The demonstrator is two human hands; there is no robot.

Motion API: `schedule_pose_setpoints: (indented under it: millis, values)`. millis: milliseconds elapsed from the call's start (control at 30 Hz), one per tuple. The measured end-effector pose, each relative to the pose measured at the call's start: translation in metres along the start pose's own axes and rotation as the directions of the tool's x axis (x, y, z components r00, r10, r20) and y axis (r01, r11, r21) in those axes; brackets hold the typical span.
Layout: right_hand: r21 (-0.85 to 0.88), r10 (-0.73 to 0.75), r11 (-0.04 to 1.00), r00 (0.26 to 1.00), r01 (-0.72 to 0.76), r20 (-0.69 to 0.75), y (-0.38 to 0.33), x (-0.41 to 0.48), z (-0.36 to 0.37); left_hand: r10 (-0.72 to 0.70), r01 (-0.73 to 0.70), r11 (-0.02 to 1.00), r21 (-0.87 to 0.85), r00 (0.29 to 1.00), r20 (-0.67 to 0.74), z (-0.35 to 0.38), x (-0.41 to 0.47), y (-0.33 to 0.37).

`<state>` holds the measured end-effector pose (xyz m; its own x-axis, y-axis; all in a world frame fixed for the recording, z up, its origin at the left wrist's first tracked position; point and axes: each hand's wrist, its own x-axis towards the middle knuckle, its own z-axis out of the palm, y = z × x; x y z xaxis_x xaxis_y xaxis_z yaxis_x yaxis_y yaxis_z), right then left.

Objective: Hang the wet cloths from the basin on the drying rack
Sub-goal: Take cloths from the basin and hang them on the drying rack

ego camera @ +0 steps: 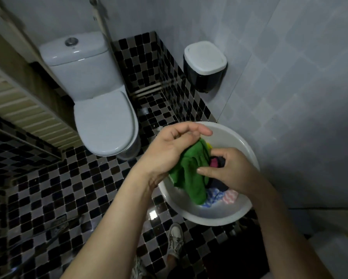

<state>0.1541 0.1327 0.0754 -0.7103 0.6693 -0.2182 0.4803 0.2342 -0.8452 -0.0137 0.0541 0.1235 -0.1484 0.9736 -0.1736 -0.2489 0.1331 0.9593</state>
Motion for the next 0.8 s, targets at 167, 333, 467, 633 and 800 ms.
schedule_pose_setpoints:
  millis: [167,333,467,633,800]
  values:
    - [-0.123,0.067,0.99,0.997,-0.07,-0.025,-0.009,0.0,-0.016,0.042,-0.061,0.982,-0.178,0.993,-0.111,-0.017,-0.015,0.024]
    - [-0.116,0.1,0.988,0.995,-0.102,-0.024,-0.04,0.009,-0.031,0.095,-0.119,0.987,-0.11,0.975,-0.201,-0.049,-0.041,0.046]
    - [-0.383,0.085,0.921,0.996,-0.078,0.001,-0.073,0.022,-0.033,0.115,0.022,0.856,0.517,0.966,-0.232,-0.077,-0.069,0.065]
    - [-0.216,-0.092,0.975,0.977,0.05,-0.19,-0.103,0.04,-0.008,0.348,0.115,0.638,0.761,0.839,-0.419,-0.113,-0.089,0.063]
    - [-0.028,-0.229,0.973,0.96,0.228,-0.163,-0.144,0.055,0.009,0.48,0.037,0.715,0.698,0.7,-0.529,-0.144,-0.111,0.065]
